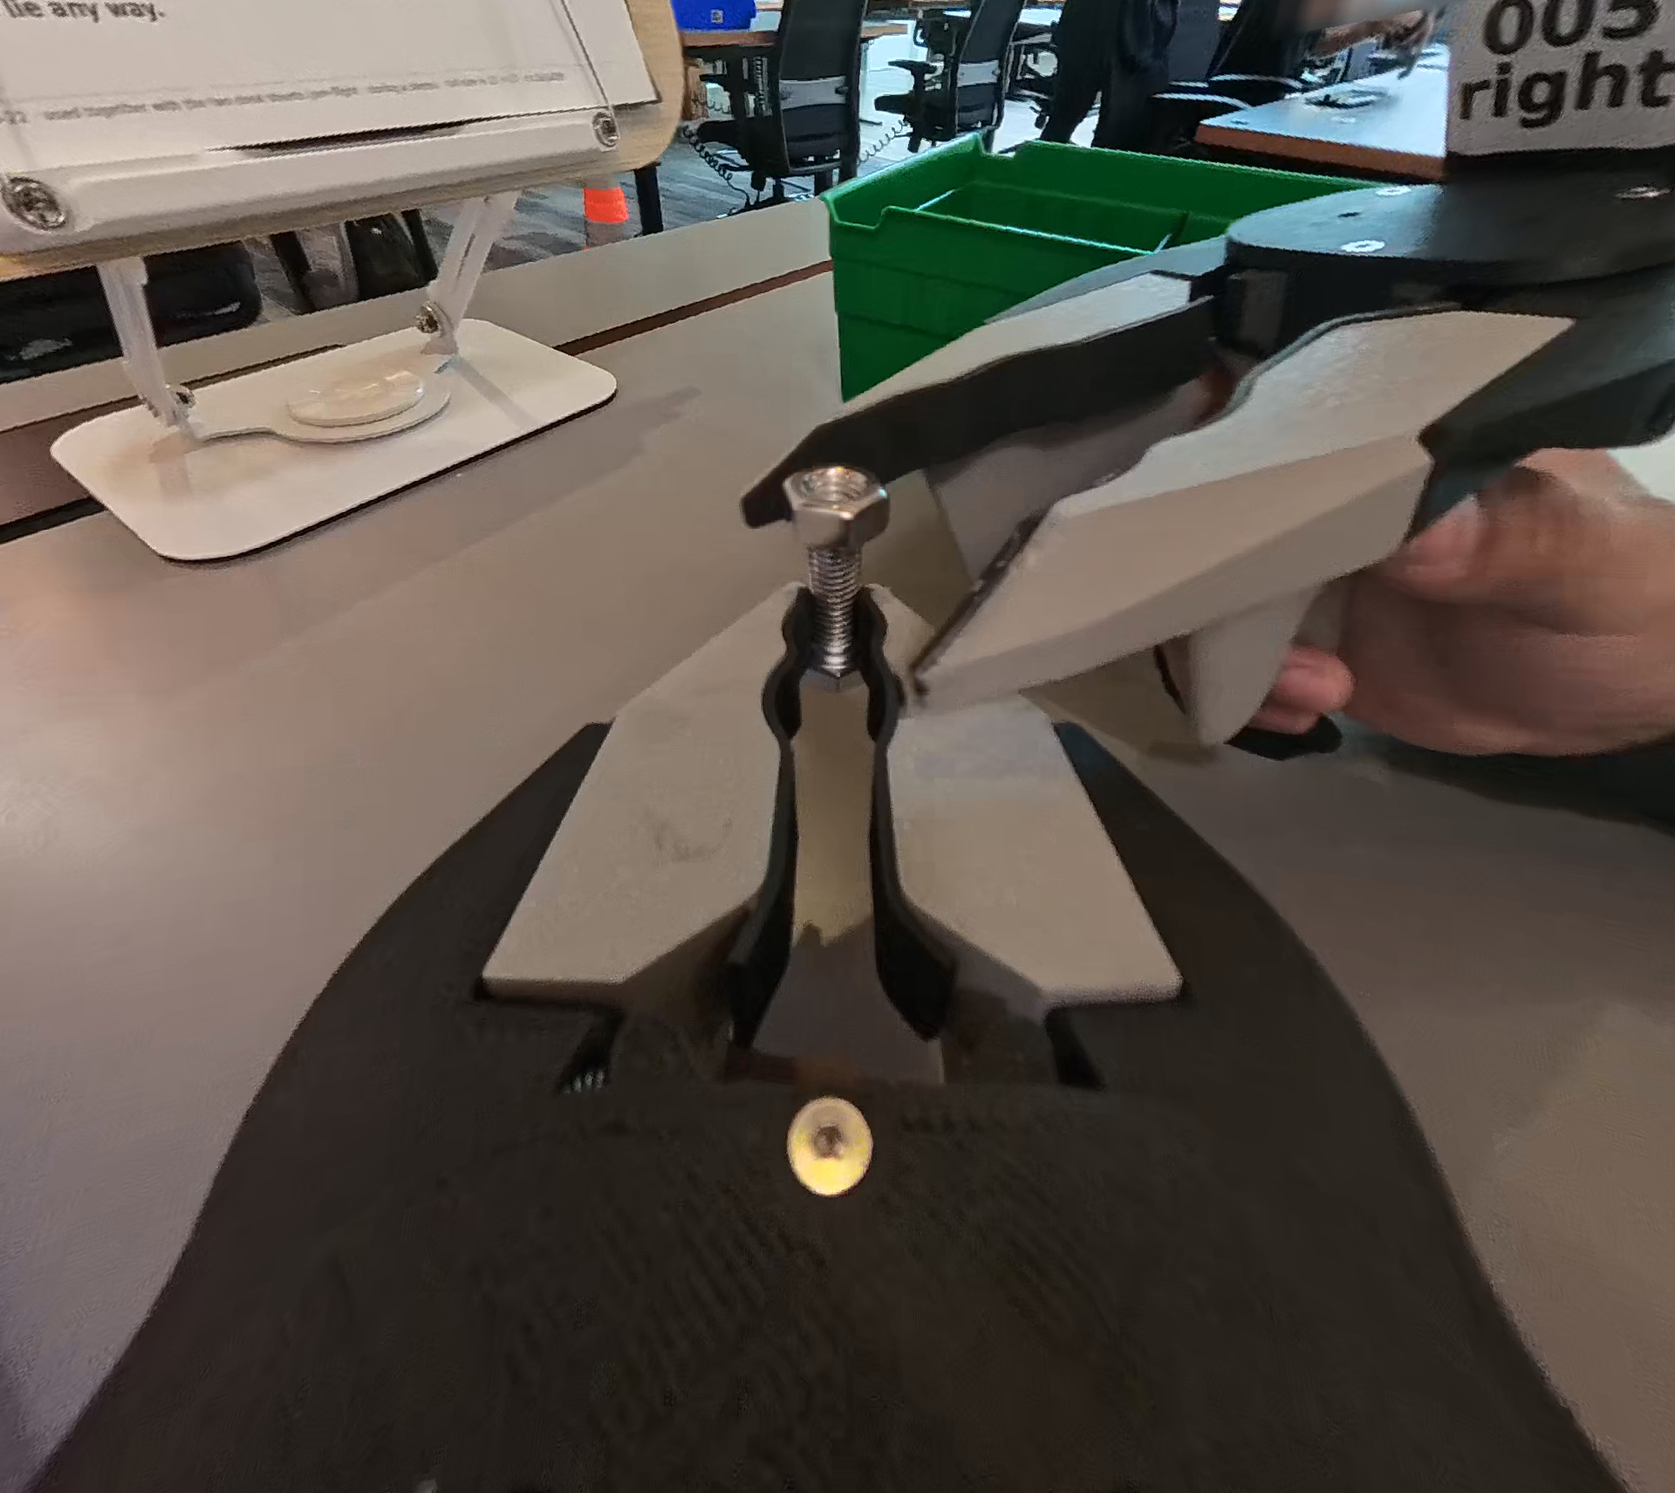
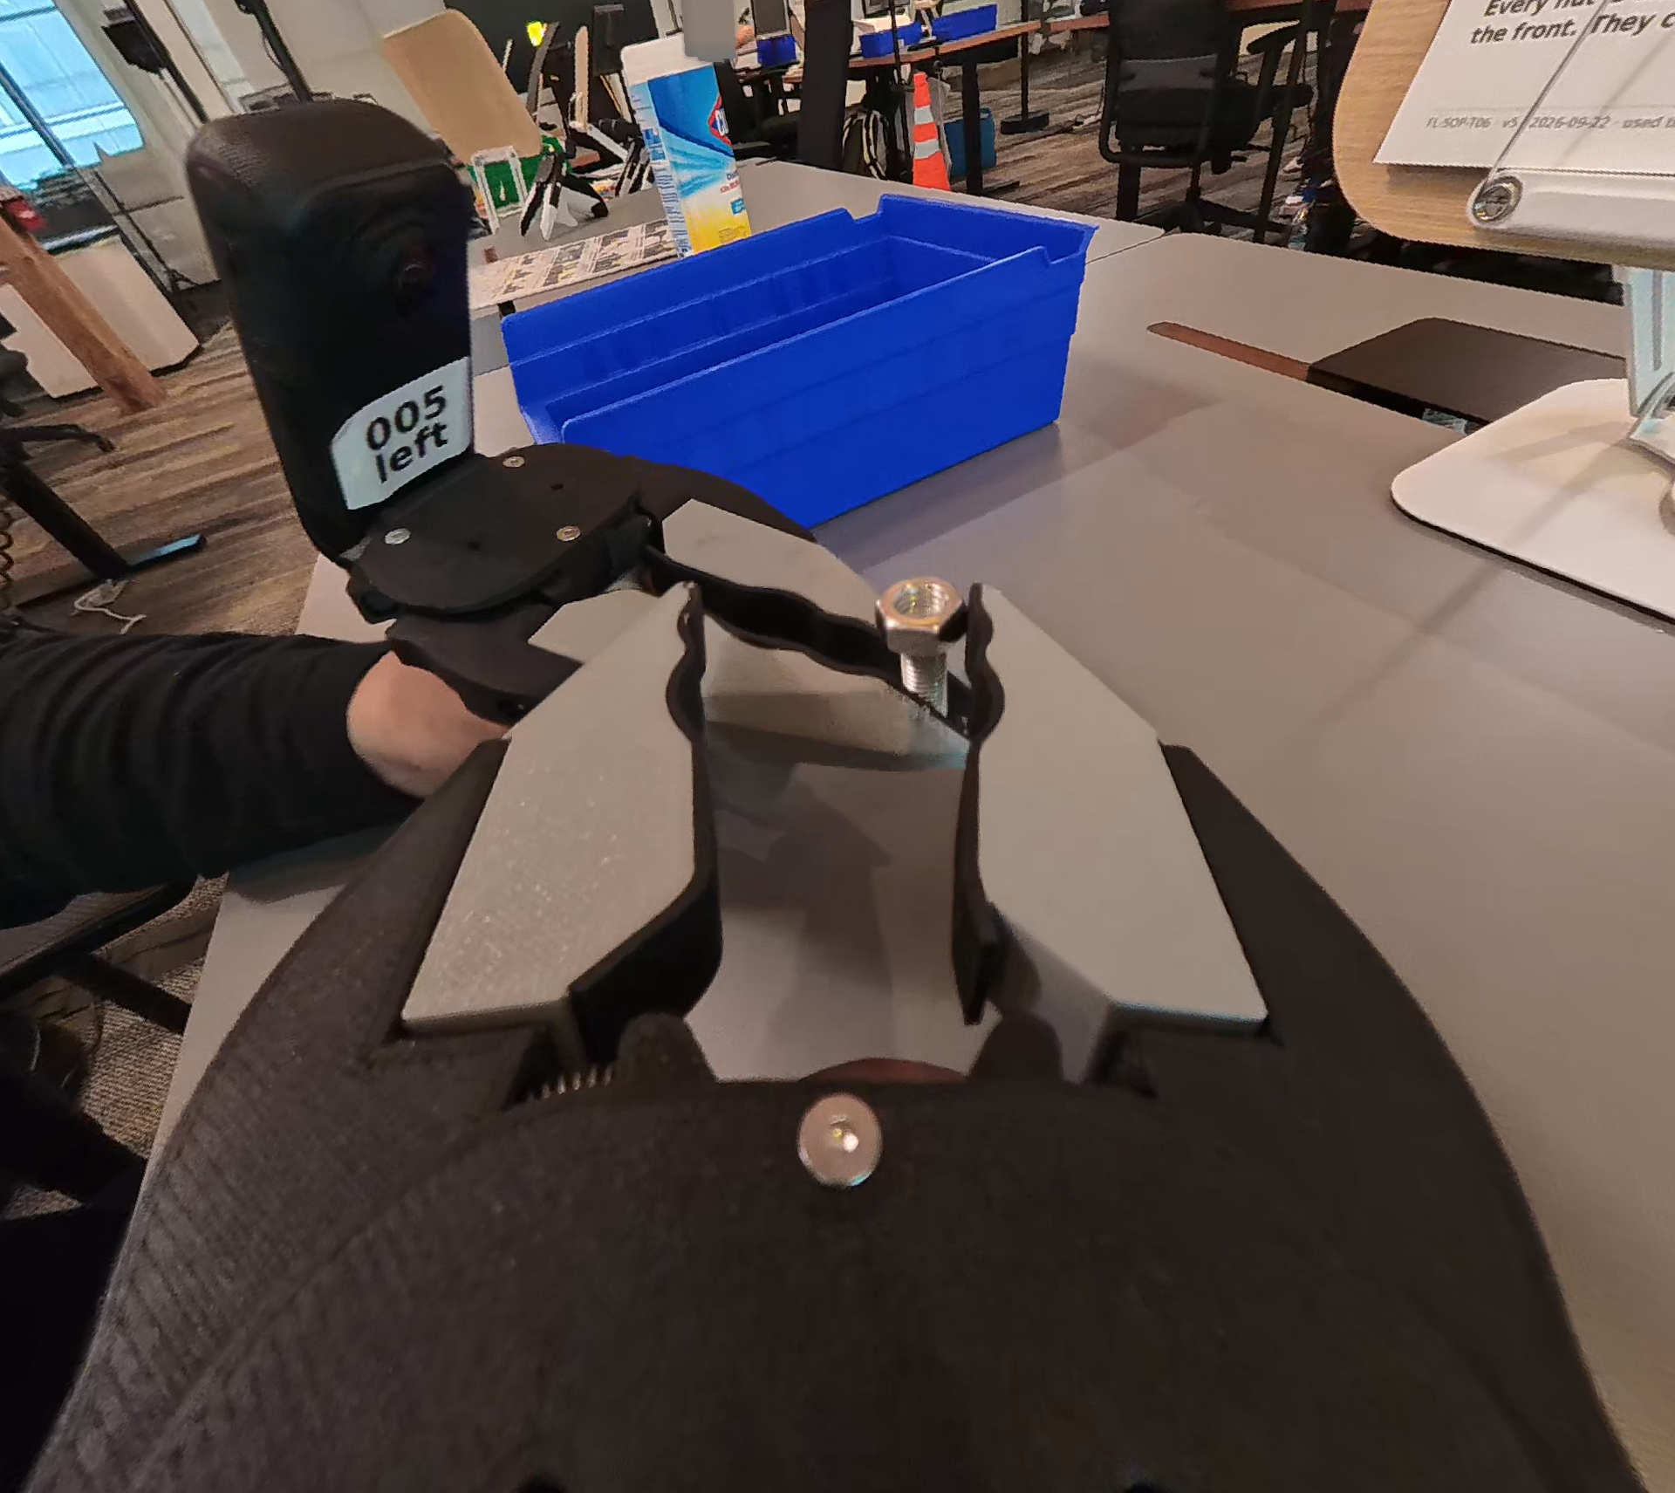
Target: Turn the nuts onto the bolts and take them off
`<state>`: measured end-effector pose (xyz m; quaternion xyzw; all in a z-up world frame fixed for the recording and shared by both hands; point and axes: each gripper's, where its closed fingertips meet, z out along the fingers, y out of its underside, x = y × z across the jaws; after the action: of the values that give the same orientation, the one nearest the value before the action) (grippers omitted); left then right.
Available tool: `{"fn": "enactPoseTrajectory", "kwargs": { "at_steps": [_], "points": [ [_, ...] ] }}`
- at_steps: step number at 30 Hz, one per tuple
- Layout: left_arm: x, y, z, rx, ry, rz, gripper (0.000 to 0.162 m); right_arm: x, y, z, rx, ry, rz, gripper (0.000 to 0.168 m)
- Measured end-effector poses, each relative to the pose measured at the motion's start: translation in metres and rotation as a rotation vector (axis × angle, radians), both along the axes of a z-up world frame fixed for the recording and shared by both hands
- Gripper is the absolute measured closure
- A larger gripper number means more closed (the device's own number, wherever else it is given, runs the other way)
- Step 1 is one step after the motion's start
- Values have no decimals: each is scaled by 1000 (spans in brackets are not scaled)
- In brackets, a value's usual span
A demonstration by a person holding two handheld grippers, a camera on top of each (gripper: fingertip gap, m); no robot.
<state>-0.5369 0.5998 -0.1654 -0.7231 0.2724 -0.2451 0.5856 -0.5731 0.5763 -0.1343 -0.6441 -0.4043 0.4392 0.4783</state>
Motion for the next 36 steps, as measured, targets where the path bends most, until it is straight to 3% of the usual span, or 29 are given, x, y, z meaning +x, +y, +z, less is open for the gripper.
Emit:
{"fn": "enactPoseTrajectory", "kwargs": {
  "at_steps": [9,21,36],
  "points": [
    [12,-9,0,11,12,-61,156,-3,-2,-1,-16,10,23,115],
    [-30,18,-2,-39,-30,143,156,11,13,2,-4,8,-72,122],
    [-1,2,-6,-30,26,38,155,3,12,-8,31,-34,-106,134]
  ]
}}
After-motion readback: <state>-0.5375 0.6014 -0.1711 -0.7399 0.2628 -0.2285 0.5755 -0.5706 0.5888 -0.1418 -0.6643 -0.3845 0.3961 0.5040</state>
